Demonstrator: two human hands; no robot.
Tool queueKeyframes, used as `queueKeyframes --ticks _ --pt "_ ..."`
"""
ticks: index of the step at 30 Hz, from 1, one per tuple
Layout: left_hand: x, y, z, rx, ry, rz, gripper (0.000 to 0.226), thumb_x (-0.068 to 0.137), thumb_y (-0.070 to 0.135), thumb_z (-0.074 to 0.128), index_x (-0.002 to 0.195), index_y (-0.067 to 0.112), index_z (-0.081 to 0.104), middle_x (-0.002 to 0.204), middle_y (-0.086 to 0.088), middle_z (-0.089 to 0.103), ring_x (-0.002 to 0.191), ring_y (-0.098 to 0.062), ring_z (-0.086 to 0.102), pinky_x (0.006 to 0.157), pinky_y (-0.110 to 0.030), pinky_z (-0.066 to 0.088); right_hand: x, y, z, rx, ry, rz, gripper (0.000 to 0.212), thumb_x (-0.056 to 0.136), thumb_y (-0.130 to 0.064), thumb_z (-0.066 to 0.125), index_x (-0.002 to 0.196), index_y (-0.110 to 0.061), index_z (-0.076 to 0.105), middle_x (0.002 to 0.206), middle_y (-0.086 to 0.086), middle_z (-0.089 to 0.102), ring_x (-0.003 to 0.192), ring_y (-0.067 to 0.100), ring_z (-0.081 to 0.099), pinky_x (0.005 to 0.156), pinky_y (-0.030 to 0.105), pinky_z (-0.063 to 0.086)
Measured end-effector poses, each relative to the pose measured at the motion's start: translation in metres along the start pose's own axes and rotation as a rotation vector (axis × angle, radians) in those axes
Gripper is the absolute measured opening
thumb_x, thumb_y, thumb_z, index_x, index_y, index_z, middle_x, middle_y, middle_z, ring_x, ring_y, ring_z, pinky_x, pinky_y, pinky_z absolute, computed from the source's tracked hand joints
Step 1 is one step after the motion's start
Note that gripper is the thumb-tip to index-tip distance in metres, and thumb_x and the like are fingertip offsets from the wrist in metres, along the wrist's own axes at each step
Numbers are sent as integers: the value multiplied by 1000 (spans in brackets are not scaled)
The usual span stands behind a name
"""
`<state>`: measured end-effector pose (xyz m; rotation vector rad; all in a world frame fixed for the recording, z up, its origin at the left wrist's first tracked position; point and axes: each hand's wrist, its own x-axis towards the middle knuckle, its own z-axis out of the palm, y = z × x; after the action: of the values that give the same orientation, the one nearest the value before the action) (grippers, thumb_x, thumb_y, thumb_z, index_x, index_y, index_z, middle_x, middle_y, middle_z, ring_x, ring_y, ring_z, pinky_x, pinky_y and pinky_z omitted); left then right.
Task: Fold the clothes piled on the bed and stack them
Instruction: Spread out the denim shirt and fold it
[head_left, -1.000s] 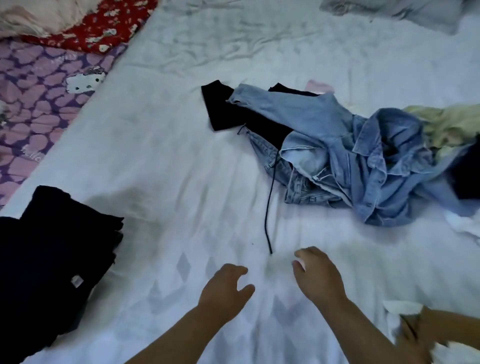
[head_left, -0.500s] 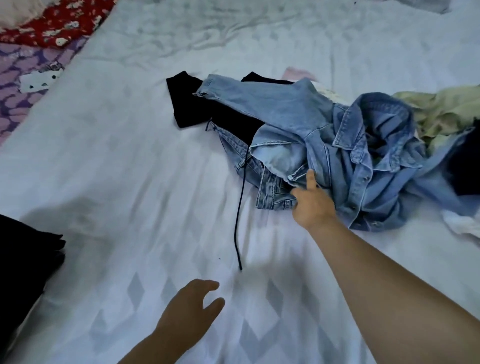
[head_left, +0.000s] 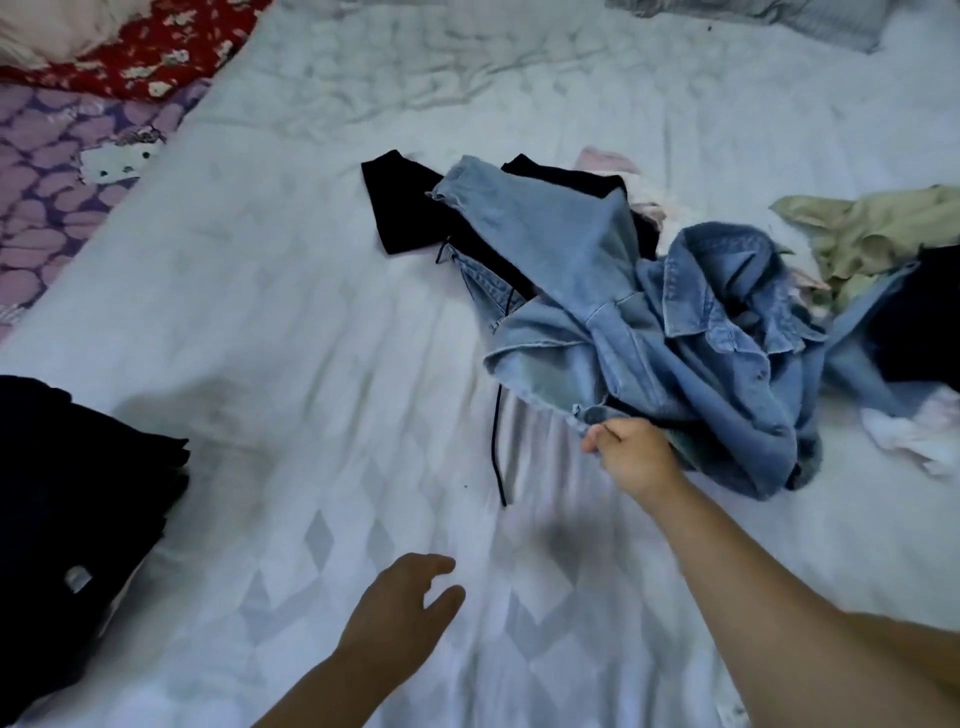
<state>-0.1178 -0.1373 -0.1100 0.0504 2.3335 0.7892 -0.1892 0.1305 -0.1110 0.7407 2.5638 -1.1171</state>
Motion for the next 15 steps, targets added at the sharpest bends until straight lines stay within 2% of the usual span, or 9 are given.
queueKeyframes --ticks 4,6,8,10,15 --pt "-33 5 -13 19 -13 75 36 91 40 57 126 32 53 124 15 53 101 2 52 83 -7 37 -89 -28 53 98 -155 -20 27 94 -8 47 88 2 71 97 15 70 88 23 61 78 23 41" --pt "-52 4 -25 38 -9 102 39 92 38 57 129 29 51 127 12 51 102 1 51 84 -7 36 -131 -40 78 115 -200 -10 26 96 -12 47 89 -2 70 93 10 67 85 19 58 76 23 42" --pt "-68 -1 -36 22 7 96 38 93 36 57 129 26 52 128 10 51 107 -3 53 87 -9 36 -162 -45 90 64 -203 4 26 97 -21 48 89 -7 68 90 5 64 82 18 58 71 25 42" --pt "-86 -9 -49 24 24 103 37 93 35 56 129 25 54 130 9 52 110 -5 53 88 -10 36 -187 -48 94 48 -176 25 29 98 -28 48 87 -9 66 92 8 67 84 22 61 72 29 45" --pt "-122 -36 -71 50 32 111 34 94 31 55 127 23 57 128 5 54 108 -8 55 85 -14 38 -238 -57 98 19 -143 60 31 96 -27 50 89 -3 68 93 13 69 87 28 64 77 36 52"
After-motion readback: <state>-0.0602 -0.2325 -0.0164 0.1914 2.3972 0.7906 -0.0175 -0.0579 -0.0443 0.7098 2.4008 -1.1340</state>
